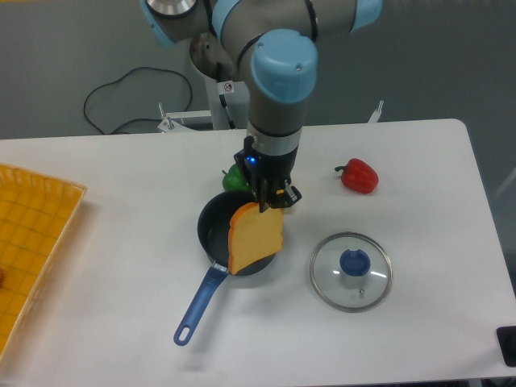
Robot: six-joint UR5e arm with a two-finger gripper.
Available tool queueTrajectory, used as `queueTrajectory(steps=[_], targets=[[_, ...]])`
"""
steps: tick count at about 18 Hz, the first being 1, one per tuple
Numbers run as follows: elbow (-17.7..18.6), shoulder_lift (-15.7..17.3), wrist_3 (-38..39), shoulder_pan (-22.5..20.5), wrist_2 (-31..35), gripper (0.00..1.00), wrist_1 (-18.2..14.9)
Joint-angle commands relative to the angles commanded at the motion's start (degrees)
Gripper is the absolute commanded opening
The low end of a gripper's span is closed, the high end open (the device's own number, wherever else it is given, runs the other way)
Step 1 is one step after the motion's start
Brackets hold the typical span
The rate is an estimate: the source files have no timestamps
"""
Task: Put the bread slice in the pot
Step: 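Move the held bread slice over the saucepan and lower it, then lower the bread slice into the saucepan, tilting it flat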
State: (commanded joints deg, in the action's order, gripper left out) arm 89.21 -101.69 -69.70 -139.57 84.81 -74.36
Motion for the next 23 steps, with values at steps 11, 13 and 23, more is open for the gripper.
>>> queueTrajectory(steps=[11,13,23], targets=[[0.70,-4.39,8.61,5.44,3.86,0.05,9.49],[0.97,-4.31,8.44,5.63,4.22,0.05,9.06],[5.36,-2.55,4.49,5.36,4.40,0.05,8.79]])
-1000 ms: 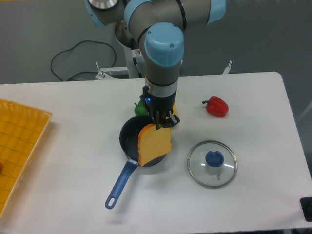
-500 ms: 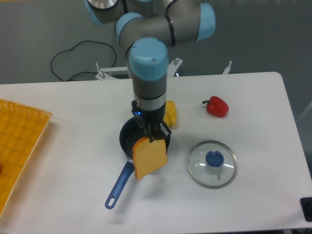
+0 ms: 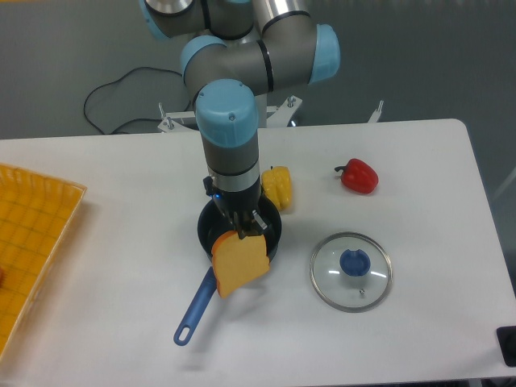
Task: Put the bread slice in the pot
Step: 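Lower the bread slice into the saucepan, tilting it flat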
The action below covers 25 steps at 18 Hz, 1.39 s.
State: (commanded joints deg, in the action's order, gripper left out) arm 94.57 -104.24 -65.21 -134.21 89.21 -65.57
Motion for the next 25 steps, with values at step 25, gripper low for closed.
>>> queueTrajectory(steps=[25], targets=[[6.33,3.16,-4.58,-0.09,2.55,0.06,-2.90]])
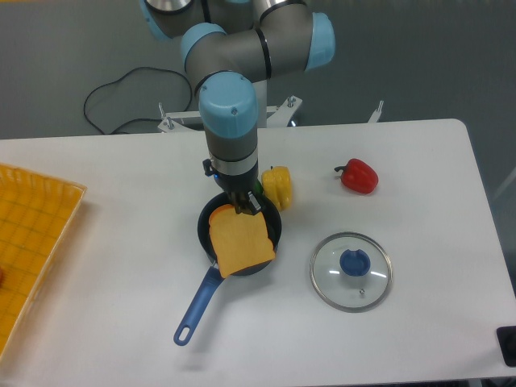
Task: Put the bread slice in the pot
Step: 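Lower the bread slice into the saucepan, tilting it flat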
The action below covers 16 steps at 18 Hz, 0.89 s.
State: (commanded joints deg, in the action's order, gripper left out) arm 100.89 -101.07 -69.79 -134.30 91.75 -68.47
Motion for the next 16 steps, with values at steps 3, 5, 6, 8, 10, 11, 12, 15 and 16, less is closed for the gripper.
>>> queueTrajectory(steps=[3,5,6,8,10,11,12,15,16], targets=[[0.79,-0.17,0.09,0.62,0.18,0.06,0.17],[1.06,-0.26,0.18,0.70,0.18,0.07,0.26],[1.06,-0.26,0.18,0.97,0.18,0.07,0.35],[1.76,-0.35,0.00,1.32,0.62,0.07,0.44],[2.03,-0.44,0.00,1.50,2.20,0.07,0.53],[2.03,-0.53,0.09,1.58,2.29,0.07,0.61],[2.03,-0.61,0.18,1.85,2.38,0.07,0.53],[2.20,-0.62,0.09,1.85,2.38,0.07,0.53],[2.46,-0.62,0.18,1.85,2.38,0.07,0.61]])
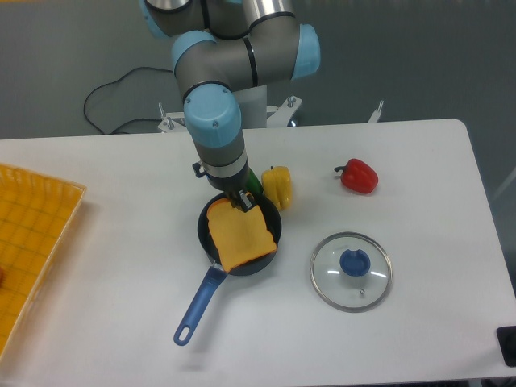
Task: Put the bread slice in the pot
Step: 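Lower the bread slice into the saucepan, tilting it flat, then release the bread slice inside the saucepan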
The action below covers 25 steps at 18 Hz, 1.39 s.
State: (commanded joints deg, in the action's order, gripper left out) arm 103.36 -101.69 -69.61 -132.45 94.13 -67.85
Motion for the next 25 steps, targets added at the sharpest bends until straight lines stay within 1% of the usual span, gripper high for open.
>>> queueTrajectory(steps=[12,13,14,15,16,17,18,19,20,21,25], targets=[[0.18,-0.44,-0.09,0.26,0.26,0.11,0.09],[0.18,-0.44,-0.09,0.26,0.35,0.14,0.09],[0.18,-0.70,-0.17,0.26,0.35,0.28,0.09],[0.18,-0.88,-0.17,0.26,0.35,0.33,0.09],[0.18,-0.97,-0.26,0.35,0.35,0.40,0.09],[0.09,-1.05,-0.35,0.35,0.35,0.53,0.09],[0.09,-1.23,-0.52,0.44,0.44,0.61,0.09],[0.09,-1.32,-0.53,0.44,1.57,0.87,0.09],[-0.26,-1.49,-0.44,0.70,3.06,1.00,0.09],[-0.61,-1.93,-0.44,1.23,3.95,1.00,0.00],[-0.70,-2.11,-0.53,1.32,4.04,1.00,-0.26]])
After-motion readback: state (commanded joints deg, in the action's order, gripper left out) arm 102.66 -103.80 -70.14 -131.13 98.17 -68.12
